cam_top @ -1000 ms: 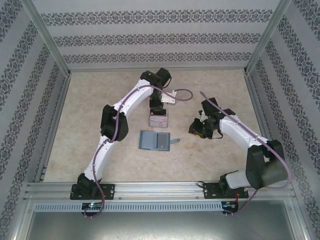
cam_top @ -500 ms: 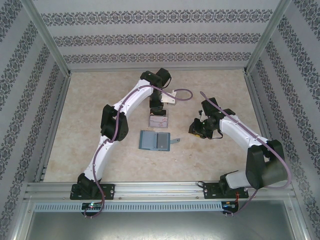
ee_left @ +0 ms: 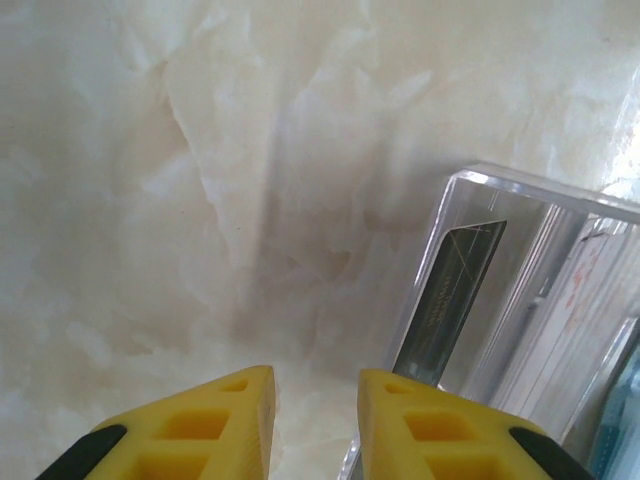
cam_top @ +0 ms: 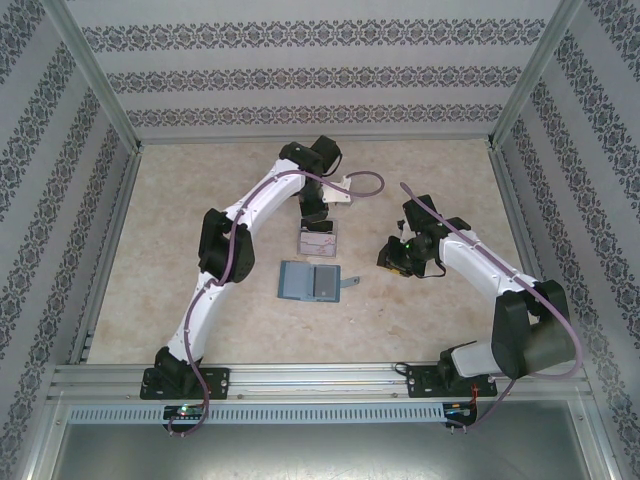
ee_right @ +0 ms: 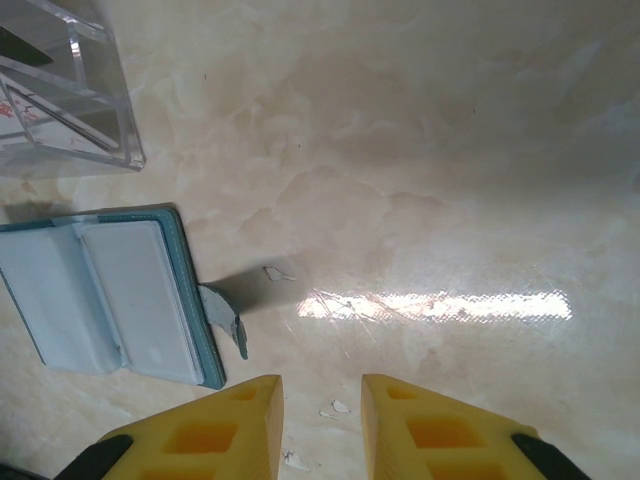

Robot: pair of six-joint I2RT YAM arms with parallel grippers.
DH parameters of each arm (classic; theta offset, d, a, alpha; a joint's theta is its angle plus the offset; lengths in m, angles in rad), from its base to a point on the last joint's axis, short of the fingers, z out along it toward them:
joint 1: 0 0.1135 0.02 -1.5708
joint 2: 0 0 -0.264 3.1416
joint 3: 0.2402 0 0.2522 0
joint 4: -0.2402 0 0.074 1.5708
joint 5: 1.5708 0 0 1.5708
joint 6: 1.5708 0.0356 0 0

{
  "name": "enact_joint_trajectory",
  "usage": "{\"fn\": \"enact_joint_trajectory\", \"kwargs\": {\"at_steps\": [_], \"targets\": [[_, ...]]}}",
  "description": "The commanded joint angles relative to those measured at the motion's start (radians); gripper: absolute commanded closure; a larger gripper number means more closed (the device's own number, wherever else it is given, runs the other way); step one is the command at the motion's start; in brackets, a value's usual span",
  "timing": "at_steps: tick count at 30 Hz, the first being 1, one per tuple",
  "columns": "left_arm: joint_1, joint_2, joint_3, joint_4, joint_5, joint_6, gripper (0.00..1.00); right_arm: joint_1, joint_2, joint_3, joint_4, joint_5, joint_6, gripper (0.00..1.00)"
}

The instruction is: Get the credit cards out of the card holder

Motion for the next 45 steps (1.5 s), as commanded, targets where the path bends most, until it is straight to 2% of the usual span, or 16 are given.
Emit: {"fn": "enact_joint_trajectory", "kwargs": {"at_steps": [1, 16, 21, 24, 28, 31, 37, 40, 44, 45], "targets": [[0.008, -0.107, -0.055, 0.075, -0.014, -0.157, 0.72, 0.027, -0.013, 0.029, 0.003, -0.021, 0.012, 0.73], [0.043, -0.362, -0.429, 0.256, -0.033, -0.63, 0.72, 0.179, 0.047, 0.054, 0.067, 0.011, 0.078, 0.73], [0.066, -0.524, -0.654, 0.408, 0.063, -0.743, 0.68, 0.231, 0.068, 0.054, 0.093, 0.022, 0.103, 0.73], [0.07, -0.607, -0.769, 0.488, 0.03, -0.806, 0.66, 0.255, 0.081, 0.058, 0.099, 0.028, 0.109, 0.73], [0.079, -0.689, -0.886, 0.572, -0.028, -0.898, 0.7, 0.278, 0.095, 0.058, 0.111, 0.034, 0.121, 0.73], [0.104, -0.744, -0.959, 0.612, 0.017, -0.947, 0.69, 0.298, 0.101, 0.06, 0.121, 0.042, 0.134, 0.73], [0.174, -0.848, -1.104, 0.719, 0.103, -1.042, 0.94, 0.336, 0.105, 0.063, 0.129, 0.07, 0.16, 0.73], [0.188, -0.857, -1.108, 0.703, 0.158, -1.044, 0.94, 0.35, 0.105, 0.063, 0.134, 0.084, 0.175, 0.73], [0.187, -0.83, -1.09, 0.657, 0.218, -1.092, 0.84, 0.362, 0.102, 0.063, 0.135, 0.103, 0.191, 0.73], [0.188, -0.825, -1.088, 0.641, 0.221, -1.106, 0.85, 0.365, 0.103, 0.064, 0.135, 0.108, 0.195, 0.73]]}}
